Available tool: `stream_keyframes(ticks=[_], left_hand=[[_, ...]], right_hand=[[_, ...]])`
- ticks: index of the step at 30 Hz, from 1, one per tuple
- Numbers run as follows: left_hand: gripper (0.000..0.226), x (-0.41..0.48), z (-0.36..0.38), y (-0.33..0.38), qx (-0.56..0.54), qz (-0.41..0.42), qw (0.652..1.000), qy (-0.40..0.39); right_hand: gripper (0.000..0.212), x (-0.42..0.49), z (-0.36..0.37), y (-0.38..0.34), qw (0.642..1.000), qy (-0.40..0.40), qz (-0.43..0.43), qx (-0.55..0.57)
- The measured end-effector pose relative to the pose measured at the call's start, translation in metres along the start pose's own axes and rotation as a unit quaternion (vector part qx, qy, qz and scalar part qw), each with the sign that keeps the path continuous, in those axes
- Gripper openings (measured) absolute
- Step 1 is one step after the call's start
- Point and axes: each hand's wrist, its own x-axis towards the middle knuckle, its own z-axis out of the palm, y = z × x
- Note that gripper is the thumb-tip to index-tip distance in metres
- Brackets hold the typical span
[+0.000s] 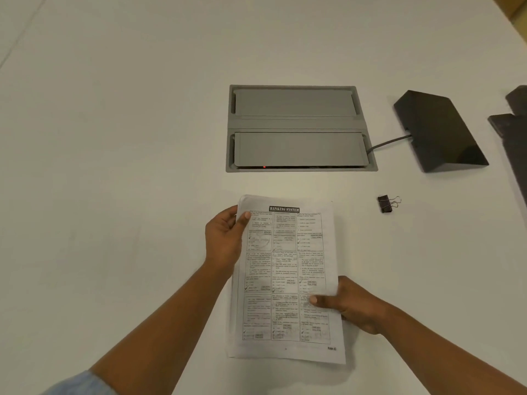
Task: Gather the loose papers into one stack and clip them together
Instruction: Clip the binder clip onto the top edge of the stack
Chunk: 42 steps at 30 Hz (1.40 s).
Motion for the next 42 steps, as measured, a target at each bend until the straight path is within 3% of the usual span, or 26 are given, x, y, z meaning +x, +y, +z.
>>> stream_keyframes(ticks=[2,4,7,10,12,14,16,19,23,27,29,36,42], left_hand=[[0.014,0.006,0.001,-0.005,0.0,-0.01,1.0,0.015],[0.014,0.011,0.0,-0.01,0.001,-0.017,1.0,0.025],[0.013,0.018,-0.002,-0.016,0.001,-0.023,0.999,0.032],[0.013,0.021,-0.005,-0.021,-0.004,-0.032,0.999,0.036],[0.018,0.024,-0.006,-0.026,-0.011,-0.04,0.998,0.039],[0.02,0.025,-0.008,-0.029,-0.017,-0.046,0.998,0.04],[0.016,0.027,-0.009,-0.03,-0.021,-0.047,0.998,0.035],[0.011,0.028,-0.011,-0.03,-0.021,-0.048,0.998,0.025],[0.009,0.029,-0.011,-0.03,-0.037,-0.058,0.997,0.025],[0.01,0.026,-0.011,-0.031,-0.052,-0.066,0.996,0.025],[0.01,0.025,-0.013,-0.032,-0.055,-0.073,0.996,0.026],[0.021,0.025,-0.013,-0.032,-0.061,-0.084,0.994,0.035],[0.015,0.026,-0.013,-0.033,-0.065,-0.086,0.993,0.039]], right_hand=[[0.043,-0.002,-0.007,-0.011,0.995,-0.009,0.048,-0.091],[0.035,-0.001,-0.021,-0.025,0.977,0.029,0.072,-0.197],[0.029,0.006,-0.062,-0.052,0.924,0.239,0.001,-0.299],[0.018,0.013,-0.108,-0.085,0.824,0.459,-0.068,-0.326],[0.02,0.016,-0.134,-0.102,0.785,0.541,-0.085,-0.291],[0.039,0.02,-0.15,-0.111,0.768,0.576,-0.054,-0.276],[0.048,0.025,-0.161,-0.117,0.777,0.562,0.026,-0.284],[0.032,0.029,-0.168,-0.122,0.81,0.514,0.073,-0.273],[0.012,0.031,-0.167,-0.125,0.831,0.476,0.053,-0.284],[0.011,0.027,-0.141,-0.142,0.899,0.383,-0.014,-0.211],[0.011,0.027,-0.122,-0.15,0.915,0.343,-0.049,-0.207],[0.02,0.044,-0.054,-0.171,0.932,0.235,-0.101,-0.259],[0.014,0.059,-0.021,-0.175,0.913,0.209,-0.12,-0.329]])
